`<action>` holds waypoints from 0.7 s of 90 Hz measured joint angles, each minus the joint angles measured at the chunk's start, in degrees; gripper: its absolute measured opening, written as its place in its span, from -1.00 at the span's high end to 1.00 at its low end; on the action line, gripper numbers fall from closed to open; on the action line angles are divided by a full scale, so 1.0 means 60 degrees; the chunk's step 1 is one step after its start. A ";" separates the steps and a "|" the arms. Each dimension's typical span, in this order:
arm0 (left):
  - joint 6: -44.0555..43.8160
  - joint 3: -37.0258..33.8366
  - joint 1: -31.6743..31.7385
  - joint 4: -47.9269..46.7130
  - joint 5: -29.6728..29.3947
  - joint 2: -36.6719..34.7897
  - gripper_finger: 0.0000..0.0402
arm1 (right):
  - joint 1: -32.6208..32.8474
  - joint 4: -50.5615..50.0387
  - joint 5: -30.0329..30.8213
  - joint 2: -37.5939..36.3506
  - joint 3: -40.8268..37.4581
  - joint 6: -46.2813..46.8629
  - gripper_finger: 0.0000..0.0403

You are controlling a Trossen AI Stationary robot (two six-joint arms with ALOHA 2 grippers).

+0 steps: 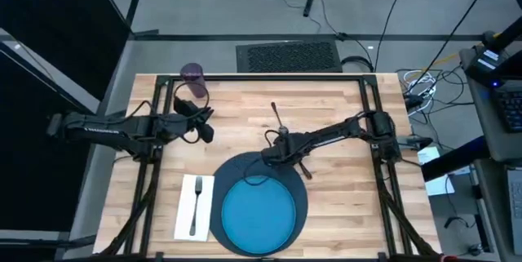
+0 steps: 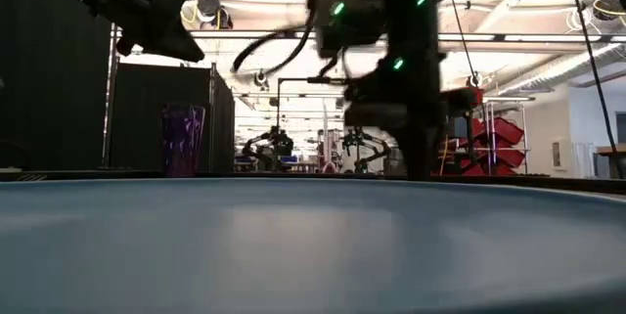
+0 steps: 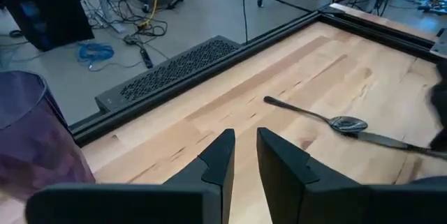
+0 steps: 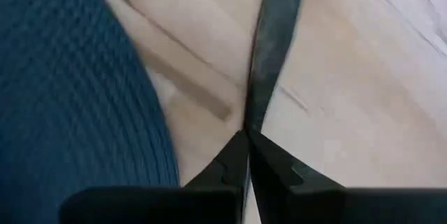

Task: Set table place
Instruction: Move the silver knife to the middle right of the table

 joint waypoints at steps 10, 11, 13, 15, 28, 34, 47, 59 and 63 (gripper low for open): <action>0.0000 0.0000 0.0000 0.0009 0.0002 0.0000 0.77 | 0.0147 0.0870 -0.0038 -0.0979 -0.1200 0.0618 1.00; 0.0000 0.0000 0.0000 0.0004 0.0003 0.0000 0.77 | 0.0159 0.0969 -0.0060 -0.1086 -0.1333 0.0677 1.00; 0.0000 0.0000 0.0000 -0.0004 0.0004 0.0000 0.77 | 0.0178 0.1169 -0.0106 -0.1290 -0.1587 0.0790 1.00; 0.0000 0.0000 0.0000 -0.0002 0.0004 0.0000 0.77 | 0.0205 0.1393 -0.0125 -0.1512 -0.1854 0.0906 1.00; 0.0000 0.0000 0.0007 0.0023 0.0004 0.0004 0.77 | 0.0340 0.2459 -0.0105 -0.2710 -0.3576 0.1798 1.00; 0.0001 0.0000 0.0007 0.0085 0.0004 0.0004 0.77 | 0.0337 0.3410 -0.0096 -0.3151 -0.4152 0.1906 1.00; 0.0023 0.0000 0.0026 0.0157 0.0004 0.0004 0.77 | 0.0355 0.5320 -0.0090 -0.3457 -0.4730 0.1519 1.00; 0.0095 0.0000 0.0040 0.0399 0.0000 0.0004 0.77 | 0.0330 0.5578 0.0016 -0.3497 -0.4630 0.0874 0.95; 0.0140 0.0000 0.0040 0.0428 0.0001 0.0004 0.77 | 0.0294 0.5547 0.0051 -0.3497 -0.4574 0.0620 0.90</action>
